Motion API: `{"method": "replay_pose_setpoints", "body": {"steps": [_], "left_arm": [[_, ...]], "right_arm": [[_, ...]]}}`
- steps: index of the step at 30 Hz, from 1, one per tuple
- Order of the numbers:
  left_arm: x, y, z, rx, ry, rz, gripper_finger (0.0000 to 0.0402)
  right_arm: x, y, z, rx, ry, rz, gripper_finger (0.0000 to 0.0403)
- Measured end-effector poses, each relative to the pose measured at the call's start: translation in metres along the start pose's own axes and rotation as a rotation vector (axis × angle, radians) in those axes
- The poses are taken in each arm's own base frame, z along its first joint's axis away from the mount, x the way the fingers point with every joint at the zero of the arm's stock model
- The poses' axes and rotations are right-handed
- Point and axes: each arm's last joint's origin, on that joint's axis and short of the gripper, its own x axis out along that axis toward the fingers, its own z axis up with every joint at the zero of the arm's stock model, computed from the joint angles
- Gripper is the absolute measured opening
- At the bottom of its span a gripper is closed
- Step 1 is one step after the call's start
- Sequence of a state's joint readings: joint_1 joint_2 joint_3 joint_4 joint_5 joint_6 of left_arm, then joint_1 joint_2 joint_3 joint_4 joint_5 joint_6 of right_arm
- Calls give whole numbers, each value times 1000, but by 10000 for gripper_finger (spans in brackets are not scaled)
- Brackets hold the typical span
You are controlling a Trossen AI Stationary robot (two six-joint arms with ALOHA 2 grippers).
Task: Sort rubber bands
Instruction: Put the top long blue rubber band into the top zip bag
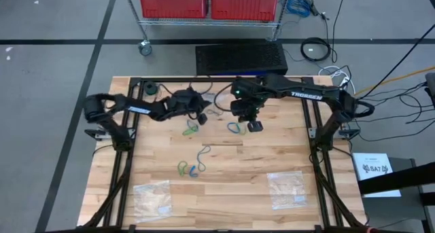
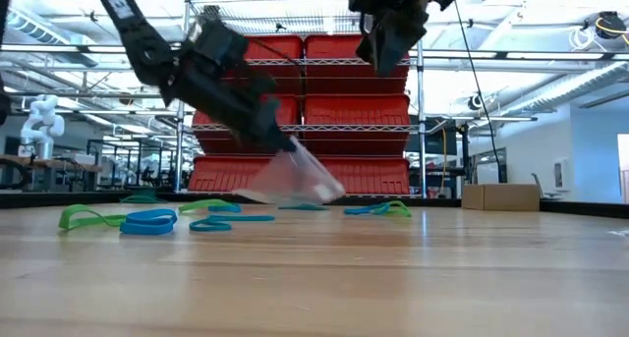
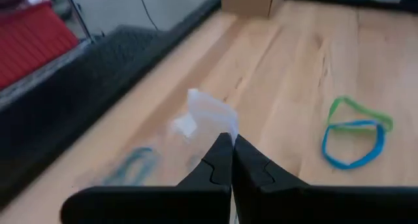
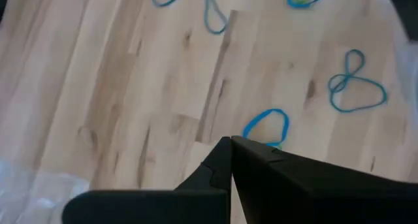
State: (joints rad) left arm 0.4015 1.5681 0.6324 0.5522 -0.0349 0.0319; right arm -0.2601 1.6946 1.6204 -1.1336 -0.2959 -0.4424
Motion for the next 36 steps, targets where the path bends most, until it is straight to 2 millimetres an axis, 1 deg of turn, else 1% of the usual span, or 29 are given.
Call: {"method": "replay_pose_setpoints", "body": {"steps": [3, 8, 11, 13, 18, 23, 27, 32, 36], "left_arm": [[-20, 2, 14, 0, -47, 7, 0], [-60, 5, 34, 2, -188, 18, 0], [-83, 8, 39, -3, -238, 29, 0], [-96, 9, 40, -6, -273, 36, 0], [-123, 11, 34, -18, -328, 46, 0], [-136, 12, 24, -20, -337, 60, 0], [-141, 12, 25, -22, -355, 68, 0], [-141, 12, 24, -22, -341, 67, 0], [-141, 12, 23, -22, -339, 67, 0]], "right_arm": [[12, -6, -14, 49, -54, -33, 0], [53, -23, -33, 155, -120, -75, 0], [80, -35, -35, 241, -199, -112, 4], [94, -43, -33, 289, -237, -152, 15], [128, -62, -30, 383, -254, -248, 71], [156, -76, -27, 458, -215, -333, 136], [172, -86, -24, 473, -186, -376, 168], [190, -94, -23, 509, -163, -371, 180], [199, -97, -22, 526, -158, -368, 169]]}}
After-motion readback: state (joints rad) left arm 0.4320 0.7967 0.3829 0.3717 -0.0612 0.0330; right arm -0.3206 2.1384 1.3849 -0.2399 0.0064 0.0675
